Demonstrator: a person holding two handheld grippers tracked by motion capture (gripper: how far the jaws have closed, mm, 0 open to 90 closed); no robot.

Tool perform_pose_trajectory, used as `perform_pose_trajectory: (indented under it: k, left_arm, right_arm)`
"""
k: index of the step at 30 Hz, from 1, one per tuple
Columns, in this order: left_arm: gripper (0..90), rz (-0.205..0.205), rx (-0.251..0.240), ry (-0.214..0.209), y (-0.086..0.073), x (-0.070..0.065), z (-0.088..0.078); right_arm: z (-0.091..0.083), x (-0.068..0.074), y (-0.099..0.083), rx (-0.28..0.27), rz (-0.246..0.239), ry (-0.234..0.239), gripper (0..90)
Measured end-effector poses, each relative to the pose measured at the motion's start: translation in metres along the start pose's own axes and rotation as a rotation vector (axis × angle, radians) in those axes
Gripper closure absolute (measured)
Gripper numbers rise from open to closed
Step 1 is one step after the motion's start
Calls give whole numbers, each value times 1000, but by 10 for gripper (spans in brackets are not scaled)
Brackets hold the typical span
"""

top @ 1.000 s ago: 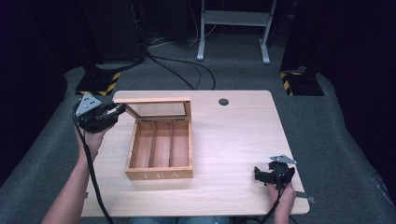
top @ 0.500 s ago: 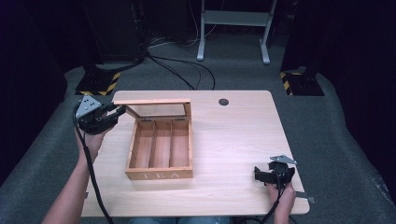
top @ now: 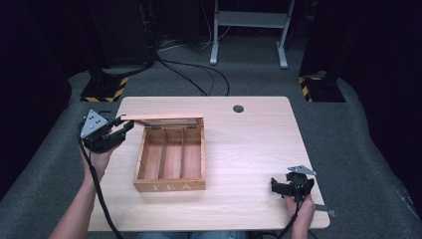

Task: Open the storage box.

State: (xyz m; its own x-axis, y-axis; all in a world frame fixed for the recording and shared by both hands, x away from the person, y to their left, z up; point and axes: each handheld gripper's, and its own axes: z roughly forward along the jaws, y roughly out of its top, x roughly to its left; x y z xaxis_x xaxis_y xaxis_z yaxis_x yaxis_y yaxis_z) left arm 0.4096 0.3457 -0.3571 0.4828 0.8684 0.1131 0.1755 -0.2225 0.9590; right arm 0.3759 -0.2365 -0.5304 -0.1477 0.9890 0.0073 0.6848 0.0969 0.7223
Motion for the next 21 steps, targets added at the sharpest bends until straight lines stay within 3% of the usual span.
perform_pose_trajectory:
  k: [8,14,21]
  left_arm:
    - [621,4,-10,8,-12,-8,-8]
    - [610,-24,-39,11,-25,-14,-12]
    - [559,-33,-25,-1,-38,-19,-16]
  right_arm:
    - [-1,0,0,8,-1,-1,1]
    - [-1,0,0,8,0,-1,1]
    - [0,0,0,0,1,0,1]
